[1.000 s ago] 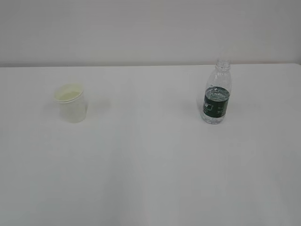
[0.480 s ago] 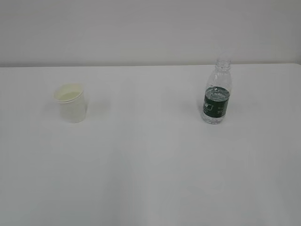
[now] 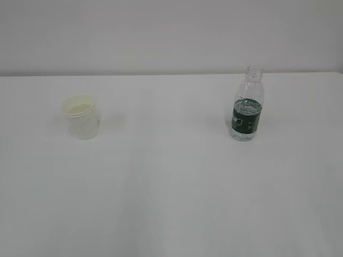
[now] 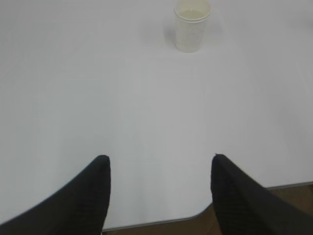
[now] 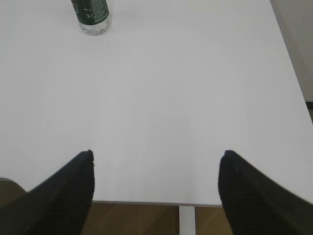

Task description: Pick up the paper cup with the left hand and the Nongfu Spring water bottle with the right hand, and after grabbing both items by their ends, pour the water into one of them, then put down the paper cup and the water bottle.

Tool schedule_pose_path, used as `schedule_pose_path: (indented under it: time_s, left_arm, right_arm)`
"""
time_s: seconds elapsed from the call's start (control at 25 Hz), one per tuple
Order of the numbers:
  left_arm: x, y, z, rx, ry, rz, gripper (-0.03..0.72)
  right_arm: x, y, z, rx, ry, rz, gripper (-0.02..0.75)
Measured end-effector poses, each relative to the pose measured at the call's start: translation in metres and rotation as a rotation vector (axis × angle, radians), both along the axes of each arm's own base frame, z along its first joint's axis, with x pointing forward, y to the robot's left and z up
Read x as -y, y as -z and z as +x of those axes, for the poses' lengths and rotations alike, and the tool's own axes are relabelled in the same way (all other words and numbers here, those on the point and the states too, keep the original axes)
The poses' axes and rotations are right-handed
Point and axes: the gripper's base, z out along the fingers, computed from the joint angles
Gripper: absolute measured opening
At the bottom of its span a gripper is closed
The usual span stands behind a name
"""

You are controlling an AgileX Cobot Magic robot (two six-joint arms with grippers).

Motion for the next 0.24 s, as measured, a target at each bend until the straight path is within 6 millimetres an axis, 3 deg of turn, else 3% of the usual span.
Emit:
schedule_pose_path:
  time_s: [0.24]
  left_arm:
    - [0.0000,0.0000,0.0000,0.000,0.000,0.000,0.461]
  right_arm:
    - [0.0000,0.0000,0.0000,0.000,0.000,0.000,0.588]
